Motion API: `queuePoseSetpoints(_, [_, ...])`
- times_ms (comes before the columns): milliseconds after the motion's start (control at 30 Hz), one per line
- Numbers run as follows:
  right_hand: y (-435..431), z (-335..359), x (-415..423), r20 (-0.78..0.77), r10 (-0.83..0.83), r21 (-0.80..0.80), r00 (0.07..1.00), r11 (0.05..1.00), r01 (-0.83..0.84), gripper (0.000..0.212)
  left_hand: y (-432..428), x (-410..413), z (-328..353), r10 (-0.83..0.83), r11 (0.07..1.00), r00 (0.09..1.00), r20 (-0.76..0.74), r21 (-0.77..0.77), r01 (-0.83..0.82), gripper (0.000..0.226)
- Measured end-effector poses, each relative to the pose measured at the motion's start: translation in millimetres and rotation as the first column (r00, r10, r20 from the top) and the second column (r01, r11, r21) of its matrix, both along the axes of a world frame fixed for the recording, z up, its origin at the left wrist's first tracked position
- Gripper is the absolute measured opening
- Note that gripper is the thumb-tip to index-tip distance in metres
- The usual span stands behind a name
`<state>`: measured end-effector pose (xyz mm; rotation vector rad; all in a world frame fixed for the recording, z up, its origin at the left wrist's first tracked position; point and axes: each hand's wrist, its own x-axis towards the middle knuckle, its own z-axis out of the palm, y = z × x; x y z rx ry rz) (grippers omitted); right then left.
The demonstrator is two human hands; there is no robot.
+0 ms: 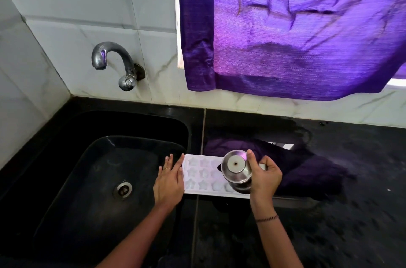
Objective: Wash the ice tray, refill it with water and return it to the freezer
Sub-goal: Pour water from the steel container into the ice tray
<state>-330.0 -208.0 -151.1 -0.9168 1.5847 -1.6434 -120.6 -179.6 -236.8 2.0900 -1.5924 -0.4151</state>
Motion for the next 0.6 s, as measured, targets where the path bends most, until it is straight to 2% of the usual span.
queuePoseSetpoints(67, [1.2, -1.1, -4.5, -0.042, 0.006, -0.021, 0.999, 1.000, -0.007, 0.054, 1.0, -0.4, 0.8, 0.005, 1.000, 1.000, -0.001, -0.004, -0.005, 0.049])
queuePoseSetpoints(300, [5.8, -0.9, -10.6, -0.356, 0.035, -0.133, 0.934, 0.987, -0.088, 0.056, 0.8, -0.6, 2.0, 0.002, 1.000, 1.000, -0.009, -0.014, -0.002, 0.046])
queuePoseSetpoints(600, [7.1, -0.3, -8.5, -0.587, 0.063, -0.178, 0.807, 0.962, -0.204, 0.043, -0.4, -0.4, 0.2, 0.004, 1.000, 1.000, 0.007, -0.016, -0.004, 0.046])
